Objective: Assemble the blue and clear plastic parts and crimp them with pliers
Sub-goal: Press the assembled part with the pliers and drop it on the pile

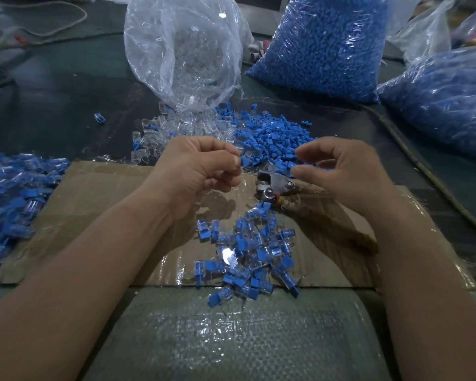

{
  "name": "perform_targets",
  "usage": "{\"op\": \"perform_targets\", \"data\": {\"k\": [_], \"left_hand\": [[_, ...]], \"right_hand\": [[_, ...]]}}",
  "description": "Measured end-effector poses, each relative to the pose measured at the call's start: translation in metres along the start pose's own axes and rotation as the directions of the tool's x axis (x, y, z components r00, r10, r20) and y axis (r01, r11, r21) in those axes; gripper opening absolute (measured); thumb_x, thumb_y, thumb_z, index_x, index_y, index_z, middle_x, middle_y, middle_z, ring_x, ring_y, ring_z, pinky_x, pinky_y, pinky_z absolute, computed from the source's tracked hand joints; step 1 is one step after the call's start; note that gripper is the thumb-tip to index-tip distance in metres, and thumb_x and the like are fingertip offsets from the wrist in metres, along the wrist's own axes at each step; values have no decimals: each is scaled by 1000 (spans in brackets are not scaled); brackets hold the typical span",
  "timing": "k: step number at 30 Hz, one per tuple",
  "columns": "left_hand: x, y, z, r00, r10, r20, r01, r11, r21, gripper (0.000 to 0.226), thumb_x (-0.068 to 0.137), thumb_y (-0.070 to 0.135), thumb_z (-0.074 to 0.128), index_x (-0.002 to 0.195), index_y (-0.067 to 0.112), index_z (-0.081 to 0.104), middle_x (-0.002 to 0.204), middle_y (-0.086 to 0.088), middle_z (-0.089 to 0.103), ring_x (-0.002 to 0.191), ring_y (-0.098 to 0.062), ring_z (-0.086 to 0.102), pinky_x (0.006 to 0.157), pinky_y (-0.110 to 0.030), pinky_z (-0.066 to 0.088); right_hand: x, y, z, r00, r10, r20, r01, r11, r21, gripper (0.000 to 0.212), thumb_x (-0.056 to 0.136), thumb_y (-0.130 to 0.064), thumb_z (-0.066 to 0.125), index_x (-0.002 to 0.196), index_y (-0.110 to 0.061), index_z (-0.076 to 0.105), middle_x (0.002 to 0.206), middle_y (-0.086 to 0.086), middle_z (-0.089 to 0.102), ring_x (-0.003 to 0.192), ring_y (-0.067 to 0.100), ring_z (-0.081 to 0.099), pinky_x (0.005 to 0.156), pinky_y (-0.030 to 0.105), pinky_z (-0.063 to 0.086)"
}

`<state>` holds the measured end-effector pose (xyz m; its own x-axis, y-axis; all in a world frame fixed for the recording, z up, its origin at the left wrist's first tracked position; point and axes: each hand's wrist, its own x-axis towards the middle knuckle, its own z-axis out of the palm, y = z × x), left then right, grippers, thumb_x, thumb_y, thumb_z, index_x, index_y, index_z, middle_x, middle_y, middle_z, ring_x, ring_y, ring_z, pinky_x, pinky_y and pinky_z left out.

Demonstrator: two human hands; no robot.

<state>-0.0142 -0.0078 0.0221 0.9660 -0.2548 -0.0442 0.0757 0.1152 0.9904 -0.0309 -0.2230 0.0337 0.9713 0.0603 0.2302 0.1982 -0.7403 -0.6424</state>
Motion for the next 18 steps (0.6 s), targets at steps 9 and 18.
{"op": "perform_targets", "data": {"k": [9,18], "left_hand": [[0,-1,1,1000,10,-29,-10,1000,-15,9,72,-5,63,70,4,61,54,-2,64,47,-11,60,49,-18,51],[-1,-3,4,1000,-1,-26,0,999,-47,6,70,-1,61,74,4,59,58,-4,65,54,-13,63,52,-18,53]], "right_hand": [[-4,10,-20,832,316,455,-160,923,-350,91,34,-62,71,118,-36,47,99,-22,42,99,6,43,78,25,33],[-2,13,-15,883,243,402,-89,927,-365,49,50,-47,80,90,-39,51,92,-17,47,82,2,46,61,20,34]]}}
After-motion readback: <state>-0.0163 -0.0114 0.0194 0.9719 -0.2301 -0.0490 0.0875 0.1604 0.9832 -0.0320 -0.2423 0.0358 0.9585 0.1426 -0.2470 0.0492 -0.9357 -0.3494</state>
